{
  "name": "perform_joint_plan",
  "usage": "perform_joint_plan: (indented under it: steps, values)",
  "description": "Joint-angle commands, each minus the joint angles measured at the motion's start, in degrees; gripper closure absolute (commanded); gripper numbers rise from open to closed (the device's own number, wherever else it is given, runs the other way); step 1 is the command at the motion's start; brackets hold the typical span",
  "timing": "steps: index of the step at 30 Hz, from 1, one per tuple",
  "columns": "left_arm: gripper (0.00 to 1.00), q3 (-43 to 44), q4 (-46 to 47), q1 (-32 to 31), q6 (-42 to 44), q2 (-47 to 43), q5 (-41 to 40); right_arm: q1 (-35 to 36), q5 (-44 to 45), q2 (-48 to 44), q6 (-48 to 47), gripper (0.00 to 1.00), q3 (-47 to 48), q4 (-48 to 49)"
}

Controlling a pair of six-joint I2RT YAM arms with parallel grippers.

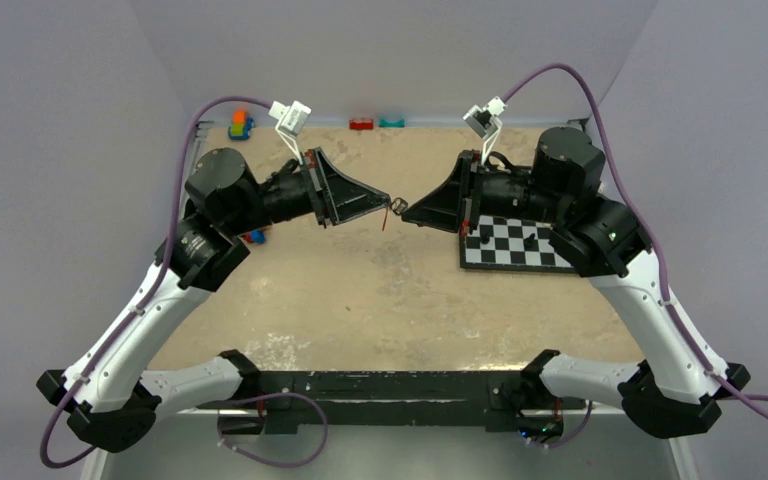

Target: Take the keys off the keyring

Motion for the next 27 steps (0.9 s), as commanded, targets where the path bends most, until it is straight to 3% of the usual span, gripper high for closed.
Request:
perform_joint_plan:
  steps: [1,11,27]
  values:
    - [1.00,-1.96,6.52,0.82,-3.79,-0.66,-7.87,0.58,-3.25,-1.31,0.64,1.00,-0.35,1.39]
    - [1.00,-7.03,10.10,-1.24,-8.39,-3.40,-17.49,0.60,-3.28,-1.11,0.96,1.00,-0.96,2.30]
    - [1.00,-11.45,15.24,-9.81,-14.24,-4.76,-34.68,0.57,-2.93,-1.22,1.44,1.00,-2.15,3.85]
